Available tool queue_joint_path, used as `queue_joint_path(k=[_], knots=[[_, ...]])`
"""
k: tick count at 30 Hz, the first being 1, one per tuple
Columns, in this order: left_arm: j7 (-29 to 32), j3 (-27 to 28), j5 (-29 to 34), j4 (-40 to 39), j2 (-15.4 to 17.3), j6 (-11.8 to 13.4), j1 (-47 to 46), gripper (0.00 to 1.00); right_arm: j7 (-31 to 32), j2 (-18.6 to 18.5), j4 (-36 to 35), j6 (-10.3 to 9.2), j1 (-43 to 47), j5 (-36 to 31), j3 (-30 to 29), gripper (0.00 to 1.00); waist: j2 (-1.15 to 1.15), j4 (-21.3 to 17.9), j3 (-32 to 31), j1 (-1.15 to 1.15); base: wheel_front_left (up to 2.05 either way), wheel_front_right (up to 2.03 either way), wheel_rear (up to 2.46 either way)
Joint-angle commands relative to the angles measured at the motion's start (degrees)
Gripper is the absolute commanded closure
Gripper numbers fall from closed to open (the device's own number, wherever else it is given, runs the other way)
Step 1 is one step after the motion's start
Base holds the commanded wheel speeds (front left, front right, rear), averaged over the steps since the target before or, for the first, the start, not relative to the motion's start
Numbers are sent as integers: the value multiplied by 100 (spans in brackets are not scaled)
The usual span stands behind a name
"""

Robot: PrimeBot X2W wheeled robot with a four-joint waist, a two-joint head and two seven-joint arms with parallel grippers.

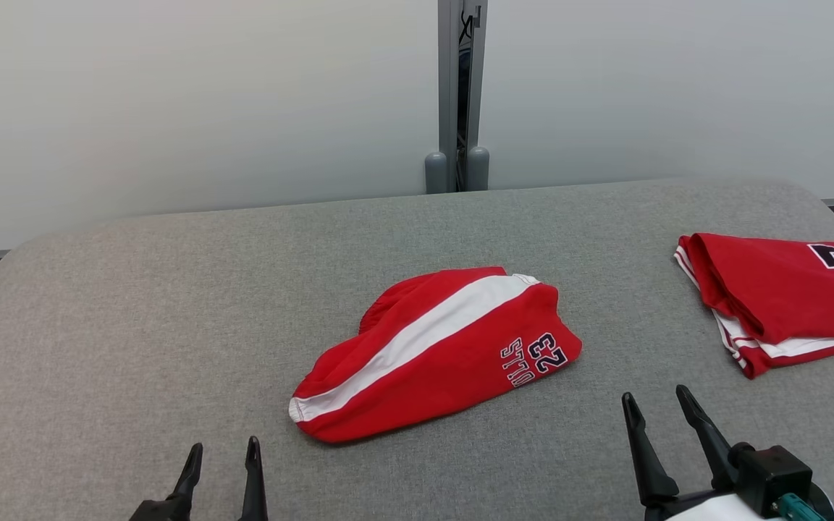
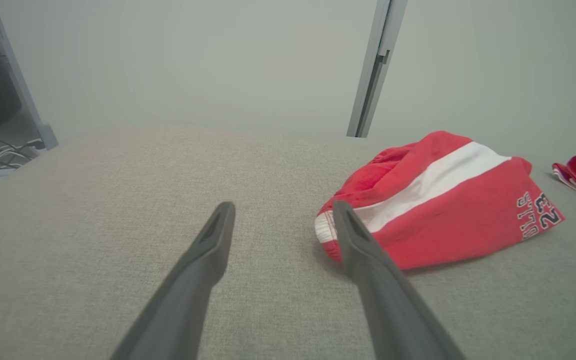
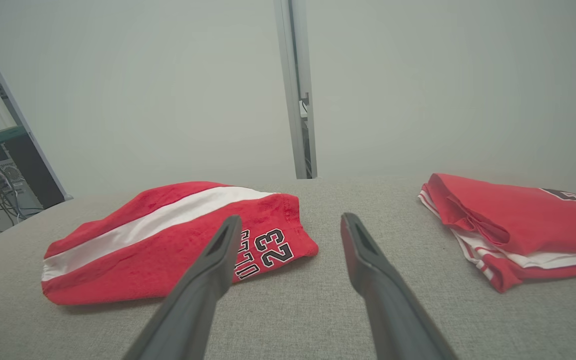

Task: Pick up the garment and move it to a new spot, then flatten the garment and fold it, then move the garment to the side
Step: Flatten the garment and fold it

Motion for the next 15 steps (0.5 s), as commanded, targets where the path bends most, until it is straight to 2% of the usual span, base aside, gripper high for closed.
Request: queue_joint_path(k=[1,10,15], knots=[[-20,53,58,17,-10,-24,23,0,-22,-10,-23,1,67,-12,-30,0,0,1,5,0,0,0,0],[-20,281,190,-78,-73,-119,-30,0,-22,-3,-38,1,72,-35,-24,0,0,-15,28,0,0,0,0],[-20,267,101,-225,-78,-57,-12,0,-22,-3,-52,1,84,-45,-27,0,0,-26,26,0,0,0,0]])
